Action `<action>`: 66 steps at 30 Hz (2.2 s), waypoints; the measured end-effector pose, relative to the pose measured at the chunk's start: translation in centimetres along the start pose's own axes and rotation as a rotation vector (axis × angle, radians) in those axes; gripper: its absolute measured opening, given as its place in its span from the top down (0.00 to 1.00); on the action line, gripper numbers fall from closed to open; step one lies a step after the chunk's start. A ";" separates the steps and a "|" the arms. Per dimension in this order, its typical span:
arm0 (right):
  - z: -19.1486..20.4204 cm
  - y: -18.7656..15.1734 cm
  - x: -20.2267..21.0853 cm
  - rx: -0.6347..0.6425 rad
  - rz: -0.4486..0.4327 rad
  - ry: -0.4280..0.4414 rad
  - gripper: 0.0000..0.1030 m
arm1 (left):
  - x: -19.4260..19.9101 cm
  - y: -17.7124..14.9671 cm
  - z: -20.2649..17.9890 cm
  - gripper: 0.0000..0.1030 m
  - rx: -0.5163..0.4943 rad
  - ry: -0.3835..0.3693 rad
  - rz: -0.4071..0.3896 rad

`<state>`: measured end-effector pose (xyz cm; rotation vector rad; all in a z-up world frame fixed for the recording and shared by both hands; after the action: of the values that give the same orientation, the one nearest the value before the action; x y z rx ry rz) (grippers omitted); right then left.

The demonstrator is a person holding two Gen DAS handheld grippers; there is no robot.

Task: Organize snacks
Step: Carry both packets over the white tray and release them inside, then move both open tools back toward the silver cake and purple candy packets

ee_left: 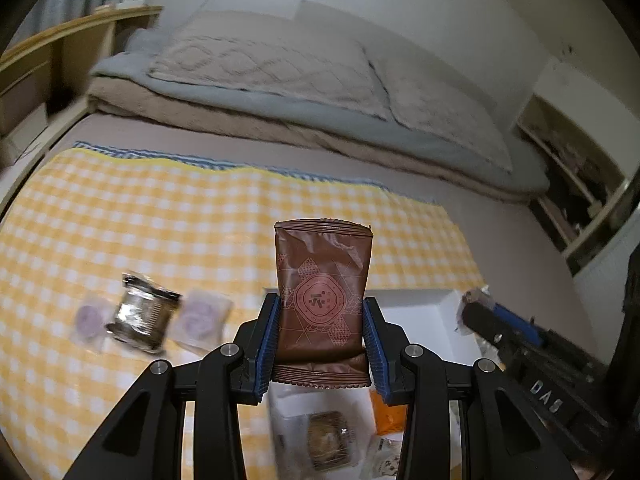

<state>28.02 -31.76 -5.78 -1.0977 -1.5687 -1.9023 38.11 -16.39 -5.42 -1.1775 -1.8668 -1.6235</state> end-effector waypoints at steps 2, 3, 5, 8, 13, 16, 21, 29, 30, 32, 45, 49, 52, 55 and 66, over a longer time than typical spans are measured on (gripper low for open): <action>-1.5 0.0 -0.3 -0.018 0.010 -0.012 0.72 | -1.8 -0.2 -1.0 0.62 -0.016 -0.005 0.031; -2.2 0.0 -0.5 -0.027 0.015 -0.021 0.72 | -2.7 -0.2 -1.7 0.62 -0.018 -0.009 0.049; -4.0 -0.1 -1.2 -0.046 0.031 -0.043 0.72 | -4.4 -0.7 -2.9 0.62 -0.015 -0.027 0.085; -6.2 -0.6 -2.4 -0.067 0.058 -0.076 0.72 | -7.1 -1.2 -4.4 0.62 -0.015 -0.055 0.145; -8.9 -1.1 -4.3 -0.097 0.099 -0.107 0.72 | -11.1 -1.3 -4.7 0.62 -0.022 -0.037 0.207; -9.8 -1.3 -5.5 -0.111 0.121 -0.118 0.72 | -13.1 -1.3 -4.0 0.62 -0.006 -0.018 0.230; -10.4 -1.3 -7.2 -0.135 0.146 -0.119 0.72 | -15.5 -1.7 -3.8 0.52 0.009 -0.020 0.252; -10.7 -1.6 -9.1 -0.183 0.183 -0.098 0.56 | -16.2 -2.9 -3.1 0.03 -0.031 0.017 0.270; -10.9 -1.8 -9.2 -0.190 0.189 -0.098 0.44 | -16.3 -3.0 -3.0 0.01 -0.035 0.025 0.277; -11.0 -2.0 -9.1 -0.183 0.190 -0.102 0.29 | -16.1 -3.2 -2.6 0.01 -0.035 0.033 0.283; -11.6 -3.2 -7.4 -0.098 0.174 -0.184 0.00 | -13.6 -3.0 -1.0 0.00 -0.034 0.079 0.281; -11.5 -3.7 -6.9 -0.094 0.180 -0.187 0.00 | -12.5 -2.8 -0.7 0.00 -0.030 0.085 0.275; -11.1 -3.9 -6.4 -0.084 0.178 -0.189 0.00 | -11.5 -2.6 -0.4 0.00 -0.038 0.090 0.266; -10.6 -3.8 -5.6 -0.081 0.167 -0.185 0.00 | -10.1 -2.3 0.1 0.00 -0.039 0.094 0.252; -7.6 -3.6 -1.8 -0.054 0.120 -0.165 0.00 | -4.0 -1.5 3.1 0.00 -0.042 0.136 0.191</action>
<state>24.13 -38.35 -9.72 -1.3715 -1.5074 -1.8244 39.86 -14.76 -10.09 -1.1916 -1.5928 -1.6009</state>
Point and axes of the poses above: each gripper's, at about its wrist camera, not at the fingertips, and x roughly against the way its jaws point, z to its left, y to its top, the point moved 9 cm from there along -x, roughly the way its jaws point, and after that the axes turned 3 degrees about -x, right-handed, at the moved point
